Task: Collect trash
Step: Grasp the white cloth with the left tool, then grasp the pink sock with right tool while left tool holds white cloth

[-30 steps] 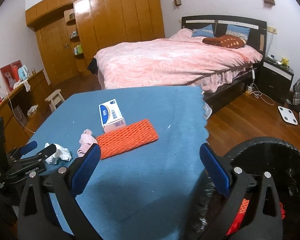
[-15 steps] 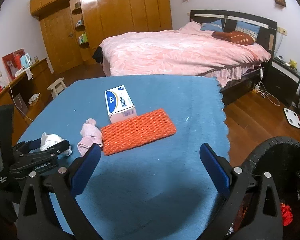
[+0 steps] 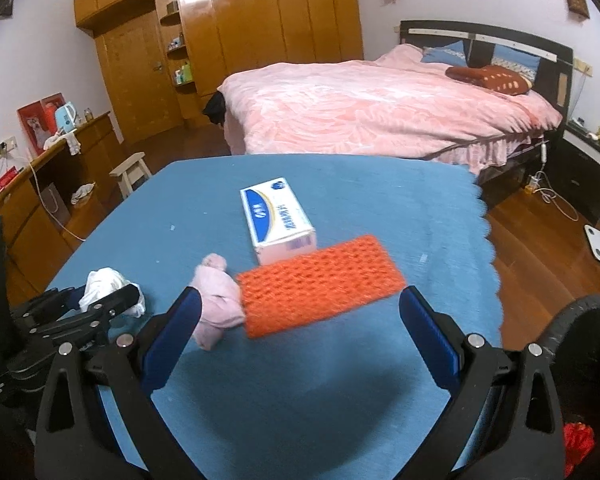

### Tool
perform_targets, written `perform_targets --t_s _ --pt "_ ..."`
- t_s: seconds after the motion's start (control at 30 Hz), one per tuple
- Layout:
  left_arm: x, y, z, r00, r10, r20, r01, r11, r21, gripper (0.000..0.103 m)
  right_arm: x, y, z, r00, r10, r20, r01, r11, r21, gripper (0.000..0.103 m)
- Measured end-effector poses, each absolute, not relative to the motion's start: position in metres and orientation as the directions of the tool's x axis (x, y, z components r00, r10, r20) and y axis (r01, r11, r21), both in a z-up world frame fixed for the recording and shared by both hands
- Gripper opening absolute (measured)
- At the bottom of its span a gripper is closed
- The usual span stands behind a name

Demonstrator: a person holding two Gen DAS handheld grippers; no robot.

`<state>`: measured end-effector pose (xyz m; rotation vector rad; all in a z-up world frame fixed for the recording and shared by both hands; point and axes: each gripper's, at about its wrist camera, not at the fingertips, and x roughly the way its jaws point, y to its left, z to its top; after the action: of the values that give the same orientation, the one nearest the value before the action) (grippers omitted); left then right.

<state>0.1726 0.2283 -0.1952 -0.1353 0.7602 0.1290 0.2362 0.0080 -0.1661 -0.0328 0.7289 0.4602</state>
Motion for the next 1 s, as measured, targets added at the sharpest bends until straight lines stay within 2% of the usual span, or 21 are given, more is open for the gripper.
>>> perform_targets --t_s 0.27,0.33,0.47,0.73,0.83,0.97,1.0 --pt "0.165 0.252 -0.196 0.707 0.132 -0.695 -0.230 0.972 -0.049 0.046 0.242 0.052 -0.177 0.609 0.432 -0.666 -0.477 0.870 0.128 0.096" --pt "0.164 0.258 -0.197 0.701 0.141 -0.699 -0.240 0.970 -0.046 0.046 0.242 0.060 -0.181 0.603 0.430 -0.671 -0.483 0.867 0.121 0.093" --pt "0.159 0.269 -0.199 0.692 0.161 -0.703 -0.260 0.965 -0.034 0.046 0.244 0.073 -0.187 0.580 0.432 -0.691 -0.494 0.861 0.124 0.082" --pt "0.150 0.284 -0.202 0.683 0.178 -0.709 -0.294 0.955 -0.043 0.046 0.246 0.091 -0.204 0.532 0.419 -0.736 -0.512 0.851 0.114 0.067" --pt "0.149 0.284 -0.203 0.682 0.179 -0.709 -0.295 0.954 -0.043 0.046 0.247 0.094 -0.210 0.512 0.408 -0.756 -0.512 0.852 0.113 0.059" --pt "0.146 0.286 -0.203 0.682 0.179 -0.709 -0.297 0.954 -0.045 0.046 0.247 0.094 -0.210 0.514 0.403 -0.757 -0.514 0.851 0.105 0.042" --pt "0.146 0.286 -0.203 0.682 0.179 -0.709 -0.298 0.953 -0.046 0.046 0.247 0.094 -0.210 0.511 0.405 -0.759 -0.518 0.849 0.105 0.041"
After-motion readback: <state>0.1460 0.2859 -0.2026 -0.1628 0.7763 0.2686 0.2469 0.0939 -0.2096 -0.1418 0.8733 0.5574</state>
